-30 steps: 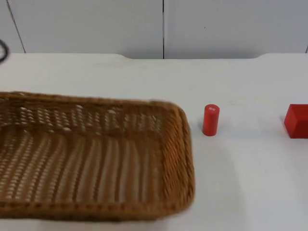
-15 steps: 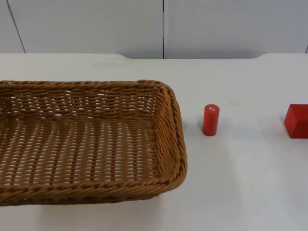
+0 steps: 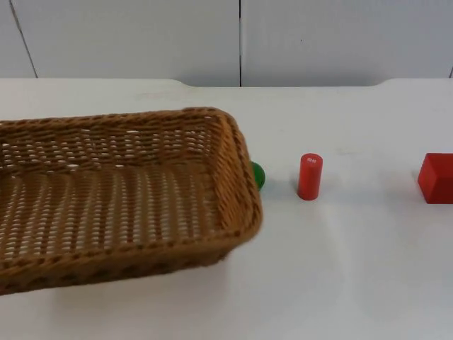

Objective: Pick up the basket with the left hand and place the object to the left of the red cylinder into the basket with the right hand.

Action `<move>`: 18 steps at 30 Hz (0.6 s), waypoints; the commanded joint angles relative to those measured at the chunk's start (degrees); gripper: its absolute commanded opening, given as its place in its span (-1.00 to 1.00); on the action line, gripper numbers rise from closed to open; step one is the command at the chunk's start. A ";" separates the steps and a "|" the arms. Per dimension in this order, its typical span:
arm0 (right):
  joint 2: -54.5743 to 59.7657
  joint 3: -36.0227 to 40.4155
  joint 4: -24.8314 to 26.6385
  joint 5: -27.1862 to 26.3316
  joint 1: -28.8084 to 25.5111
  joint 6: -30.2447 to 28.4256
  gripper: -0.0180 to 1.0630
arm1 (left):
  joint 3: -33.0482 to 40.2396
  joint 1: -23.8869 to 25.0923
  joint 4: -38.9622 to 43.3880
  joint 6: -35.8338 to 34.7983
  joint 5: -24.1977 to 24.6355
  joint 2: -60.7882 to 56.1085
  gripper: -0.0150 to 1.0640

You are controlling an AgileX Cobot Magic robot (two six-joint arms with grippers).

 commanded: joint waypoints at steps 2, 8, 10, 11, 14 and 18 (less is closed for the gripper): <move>5.29 -4.54 -0.17 -2.72 3.99 -2.95 0.95 | 0.17 3.23 -2.89 -0.79 -0.22 0.52 -0.98; 20.29 -15.13 -0.17 -5.51 9.50 -8.45 0.95 | 0.17 5.04 -3.19 -0.79 -1.37 0.52 -0.98; 23.72 -17.88 -0.17 -5.56 10.00 -9.71 0.95 | 0.17 5.04 -3.19 -0.79 -1.50 0.52 -0.98; 28.26 -22.25 -0.29 -5.56 10.65 -10.54 0.94 | 0.17 5.04 -2.94 -0.79 -1.63 0.52 -0.98; 37.92 -30.30 0.04 -4.77 10.65 -10.54 0.87 | 0.17 5.04 -2.44 -0.79 -1.63 0.52 -0.98; 45.40 -36.84 -0.11 -4.77 10.65 -11.85 0.76 | 0.17 5.04 -2.30 -0.79 -1.36 0.52 -0.98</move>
